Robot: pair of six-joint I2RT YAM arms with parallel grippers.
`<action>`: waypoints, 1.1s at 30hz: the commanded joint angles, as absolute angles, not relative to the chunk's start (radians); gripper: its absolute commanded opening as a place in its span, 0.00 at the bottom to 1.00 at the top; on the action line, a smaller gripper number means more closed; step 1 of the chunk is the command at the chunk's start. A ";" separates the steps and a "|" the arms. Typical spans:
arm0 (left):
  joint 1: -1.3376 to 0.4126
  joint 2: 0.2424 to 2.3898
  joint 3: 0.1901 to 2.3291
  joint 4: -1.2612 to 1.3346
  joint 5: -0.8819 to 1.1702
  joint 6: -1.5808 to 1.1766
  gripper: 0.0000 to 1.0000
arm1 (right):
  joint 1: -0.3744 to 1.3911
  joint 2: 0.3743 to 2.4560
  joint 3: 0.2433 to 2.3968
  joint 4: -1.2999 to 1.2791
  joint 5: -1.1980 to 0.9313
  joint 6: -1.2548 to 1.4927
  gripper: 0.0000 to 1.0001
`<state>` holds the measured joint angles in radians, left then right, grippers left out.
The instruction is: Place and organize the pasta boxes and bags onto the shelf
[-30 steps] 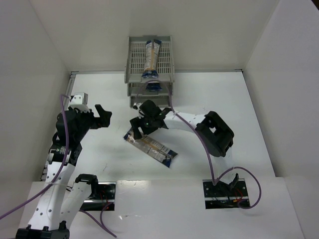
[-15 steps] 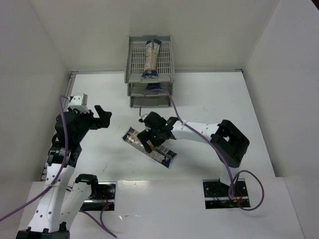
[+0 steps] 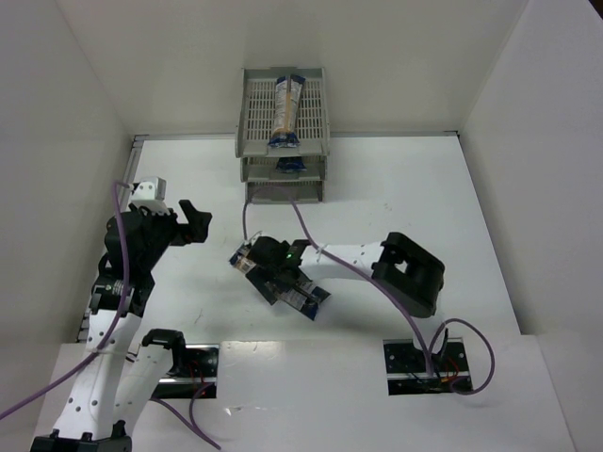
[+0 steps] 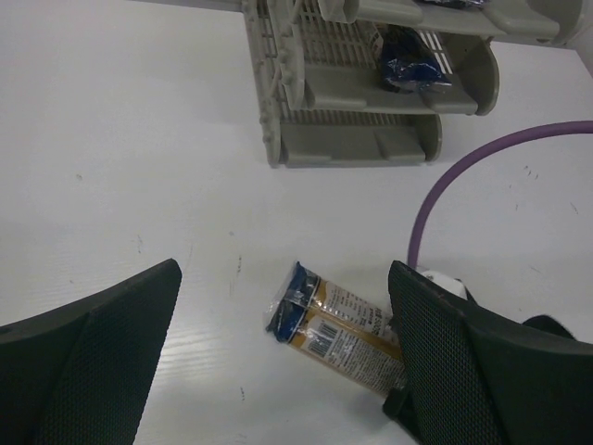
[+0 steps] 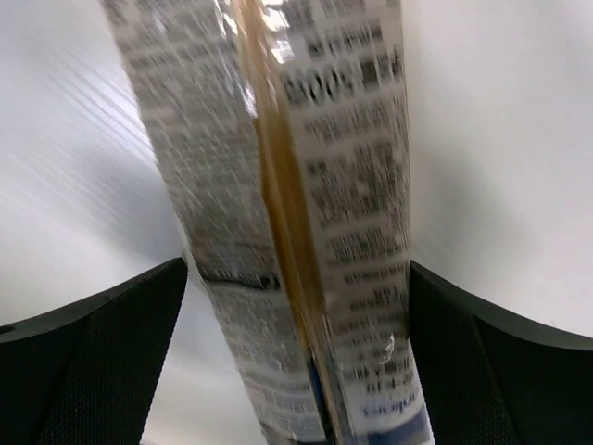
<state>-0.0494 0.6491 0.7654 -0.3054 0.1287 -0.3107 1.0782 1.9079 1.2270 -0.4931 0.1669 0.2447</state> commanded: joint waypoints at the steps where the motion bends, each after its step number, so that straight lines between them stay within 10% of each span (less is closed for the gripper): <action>1: -0.043 0.630 0.761 -0.262 0.137 -0.290 1.00 | 1.133 2.080 1.236 -0.606 0.353 0.284 1.00; 3: -0.043 0.630 0.761 -0.262 0.137 -0.290 1.00 | 1.134 2.126 1.252 -0.618 0.353 0.296 1.00; 5: -0.043 0.630 0.761 -0.262 0.137 -0.290 1.00 | 1.134 2.126 1.238 -0.601 0.295 0.296 0.76; 6: -0.043 0.630 0.761 -0.262 0.137 -0.290 1.00 | 1.134 2.111 1.229 -0.572 0.275 0.296 0.52; 7: -0.034 0.630 0.761 -0.262 0.127 -0.290 1.00 | 1.134 2.099 1.209 -0.559 0.275 0.317 0.01; 20: -0.034 0.630 0.761 -0.262 0.127 -0.290 1.00 | 1.083 1.697 1.052 -0.025 0.150 0.570 0.00; 33: -0.034 0.621 0.761 -0.253 0.118 -0.290 1.00 | 0.868 1.718 1.114 0.008 0.235 0.646 0.00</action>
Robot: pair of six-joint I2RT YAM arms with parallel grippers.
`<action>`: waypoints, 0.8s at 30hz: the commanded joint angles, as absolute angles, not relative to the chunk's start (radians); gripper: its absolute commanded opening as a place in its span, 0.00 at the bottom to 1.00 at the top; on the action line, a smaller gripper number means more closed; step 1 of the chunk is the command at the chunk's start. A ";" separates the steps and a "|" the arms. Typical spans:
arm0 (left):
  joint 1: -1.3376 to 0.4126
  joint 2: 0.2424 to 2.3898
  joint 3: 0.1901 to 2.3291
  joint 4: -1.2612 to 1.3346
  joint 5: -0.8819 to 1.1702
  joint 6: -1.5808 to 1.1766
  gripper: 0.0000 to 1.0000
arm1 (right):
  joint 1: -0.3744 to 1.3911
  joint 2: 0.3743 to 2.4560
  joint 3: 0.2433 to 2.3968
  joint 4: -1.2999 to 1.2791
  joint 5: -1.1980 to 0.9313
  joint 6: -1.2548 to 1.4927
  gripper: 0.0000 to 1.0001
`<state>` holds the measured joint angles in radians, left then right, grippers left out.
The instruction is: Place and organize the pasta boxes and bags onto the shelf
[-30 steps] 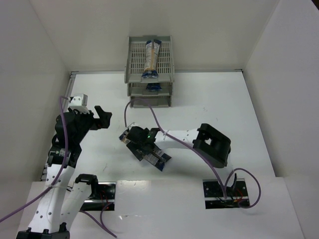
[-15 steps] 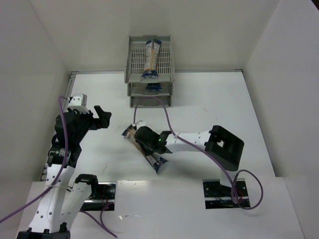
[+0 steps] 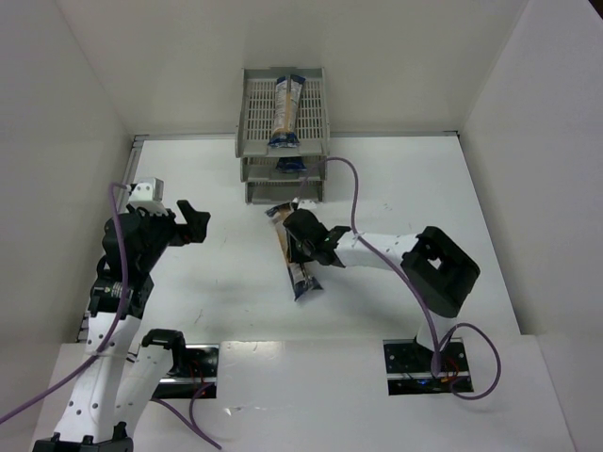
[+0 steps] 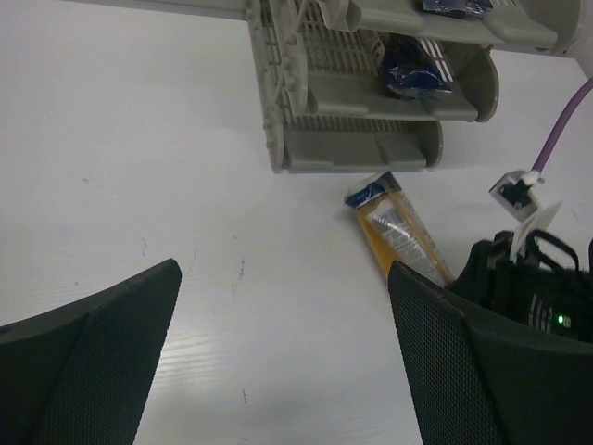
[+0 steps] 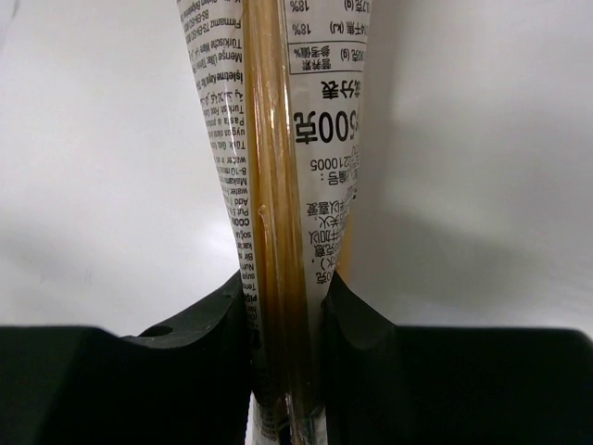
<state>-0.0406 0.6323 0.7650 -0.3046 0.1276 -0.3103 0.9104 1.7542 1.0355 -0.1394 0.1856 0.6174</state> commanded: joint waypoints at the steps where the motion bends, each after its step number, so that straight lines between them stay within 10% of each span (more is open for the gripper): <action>1: -0.034 0.612 0.761 -0.253 0.118 -0.290 1.00 | 0.859 1.738 1.136 0.008 0.245 0.626 0.00; 18: -0.034 0.621 0.761 -0.253 0.109 -0.290 1.00 | 0.710 2.063 1.531 0.038 0.356 0.614 0.00; 21: -0.025 0.621 0.761 -0.253 0.109 -0.290 1.00 | 0.710 2.077 1.560 0.109 0.301 0.550 0.44; 24: -0.025 0.621 0.761 -0.253 0.109 -0.290 1.00 | 0.710 2.091 1.612 0.029 0.281 0.537 0.61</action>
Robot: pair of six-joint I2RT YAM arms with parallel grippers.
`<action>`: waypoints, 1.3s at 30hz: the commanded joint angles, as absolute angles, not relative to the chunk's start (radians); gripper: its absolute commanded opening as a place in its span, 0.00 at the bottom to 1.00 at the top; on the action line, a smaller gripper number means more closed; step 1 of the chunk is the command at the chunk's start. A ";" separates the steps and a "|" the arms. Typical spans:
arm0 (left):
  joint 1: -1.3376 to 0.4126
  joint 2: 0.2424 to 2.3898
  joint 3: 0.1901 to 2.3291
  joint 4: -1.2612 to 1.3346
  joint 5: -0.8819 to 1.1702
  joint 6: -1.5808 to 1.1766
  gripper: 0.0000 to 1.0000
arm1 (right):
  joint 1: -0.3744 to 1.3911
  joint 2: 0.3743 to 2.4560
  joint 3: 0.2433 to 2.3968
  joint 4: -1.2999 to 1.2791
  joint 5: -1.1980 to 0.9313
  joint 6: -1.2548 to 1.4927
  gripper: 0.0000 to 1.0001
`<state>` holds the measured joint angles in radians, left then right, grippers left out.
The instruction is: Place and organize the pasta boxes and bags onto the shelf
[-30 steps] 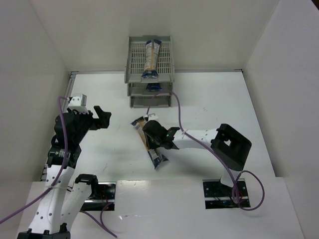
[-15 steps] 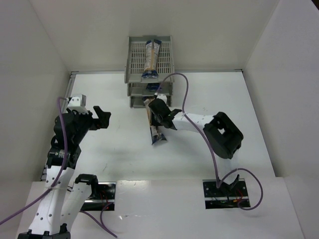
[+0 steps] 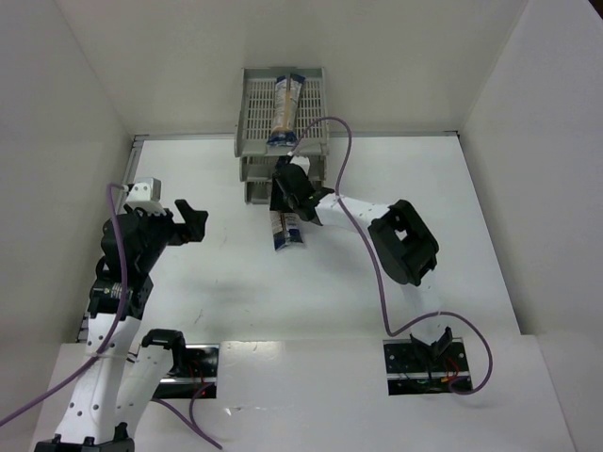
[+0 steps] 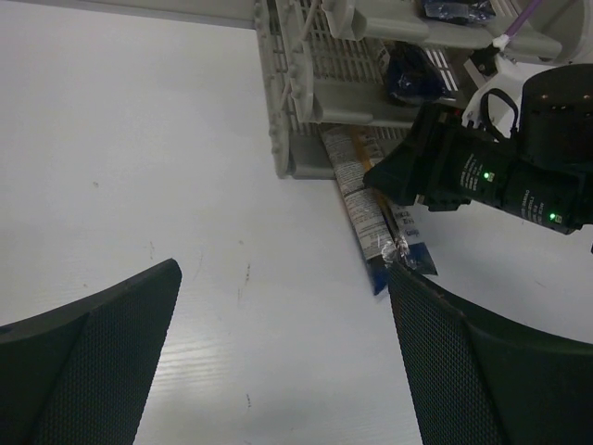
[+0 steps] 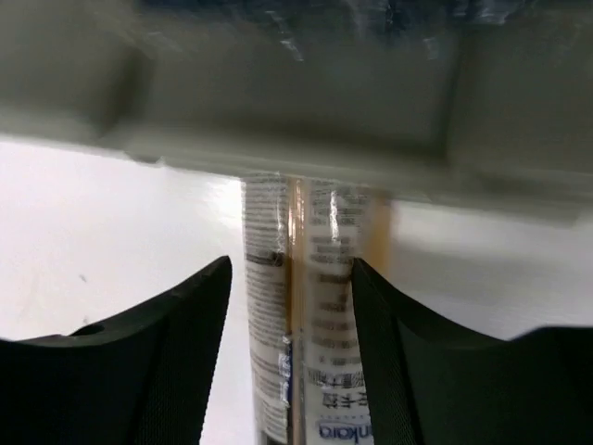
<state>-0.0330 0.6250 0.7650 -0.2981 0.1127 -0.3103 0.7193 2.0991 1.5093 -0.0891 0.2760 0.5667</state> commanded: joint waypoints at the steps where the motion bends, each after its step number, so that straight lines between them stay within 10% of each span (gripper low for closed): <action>1: -0.014 0.621 0.761 -0.253 0.109 -0.290 1.00 | 0.710 2.071 1.574 0.019 0.281 0.546 0.61; 5: -0.014 0.621 0.761 -0.253 0.109 -0.290 1.00 | 0.710 1.889 1.361 0.057 0.255 0.597 0.69; 13: -0.014 0.621 0.752 -0.253 0.138 -0.290 1.00 | 0.845 1.689 1.039 0.023 0.212 0.575 0.00; 24: -0.014 0.612 0.752 -0.253 0.138 -0.290 1.00 | 0.884 1.853 1.008 0.069 0.248 0.603 0.00; 39: -0.005 0.612 0.742 -0.253 0.120 -0.290 1.00 | 0.761 2.243 1.574 -0.261 0.376 0.631 0.00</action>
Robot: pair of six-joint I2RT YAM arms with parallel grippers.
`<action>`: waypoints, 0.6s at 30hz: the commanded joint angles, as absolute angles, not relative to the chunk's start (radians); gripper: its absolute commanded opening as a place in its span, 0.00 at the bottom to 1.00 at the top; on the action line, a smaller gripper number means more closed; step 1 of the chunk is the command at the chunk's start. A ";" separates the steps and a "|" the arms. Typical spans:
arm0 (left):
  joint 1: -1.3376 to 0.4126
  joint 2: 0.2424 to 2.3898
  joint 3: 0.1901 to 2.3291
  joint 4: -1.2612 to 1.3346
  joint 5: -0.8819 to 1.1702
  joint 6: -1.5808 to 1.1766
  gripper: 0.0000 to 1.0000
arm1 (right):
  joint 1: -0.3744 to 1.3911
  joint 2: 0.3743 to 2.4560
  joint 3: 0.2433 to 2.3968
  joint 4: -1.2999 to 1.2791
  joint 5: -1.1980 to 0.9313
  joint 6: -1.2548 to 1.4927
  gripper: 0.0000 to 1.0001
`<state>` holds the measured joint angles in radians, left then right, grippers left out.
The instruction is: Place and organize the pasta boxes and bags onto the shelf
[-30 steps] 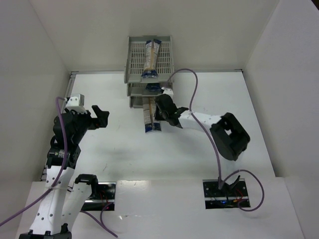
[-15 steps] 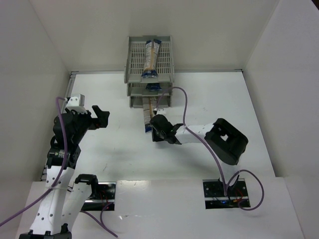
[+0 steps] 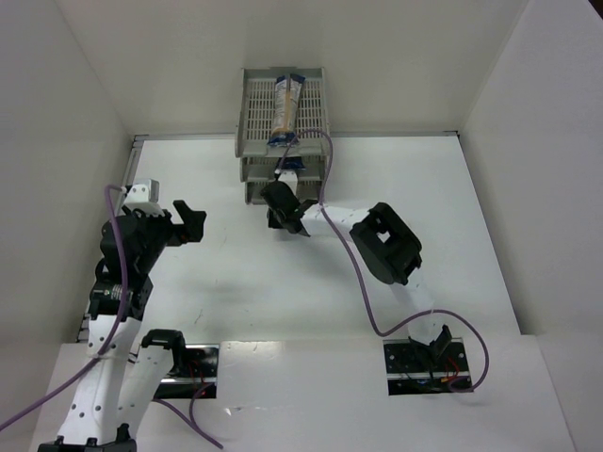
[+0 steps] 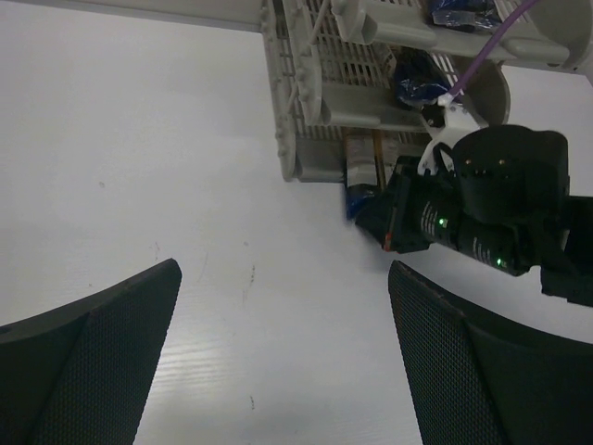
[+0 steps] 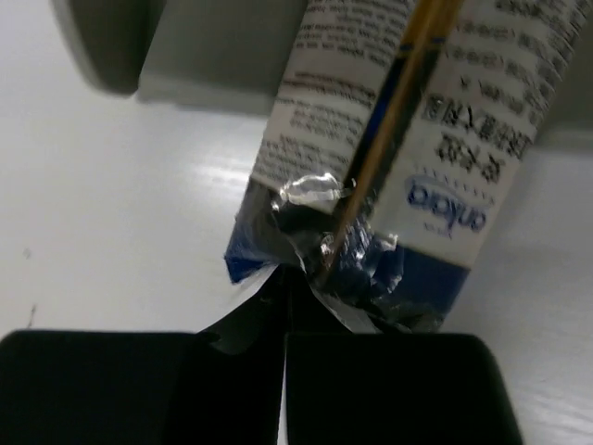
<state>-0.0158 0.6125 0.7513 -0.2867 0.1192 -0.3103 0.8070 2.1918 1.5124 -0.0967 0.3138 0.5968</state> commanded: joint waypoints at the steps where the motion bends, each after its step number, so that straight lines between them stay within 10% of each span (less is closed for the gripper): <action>1: -0.005 0.612 0.742 -0.253 0.120 -0.290 1.00 | 0.761 2.243 1.574 -0.261 0.364 0.612 0.00; 18: 0.014 0.612 0.742 -0.244 0.120 -0.290 1.00 | 0.750 2.235 1.675 -0.195 0.613 0.459 0.00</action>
<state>0.0055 0.6155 0.7460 -0.2836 0.1169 -0.3099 0.7837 2.2127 1.6104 -0.2337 0.5213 0.4980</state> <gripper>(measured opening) 0.998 0.001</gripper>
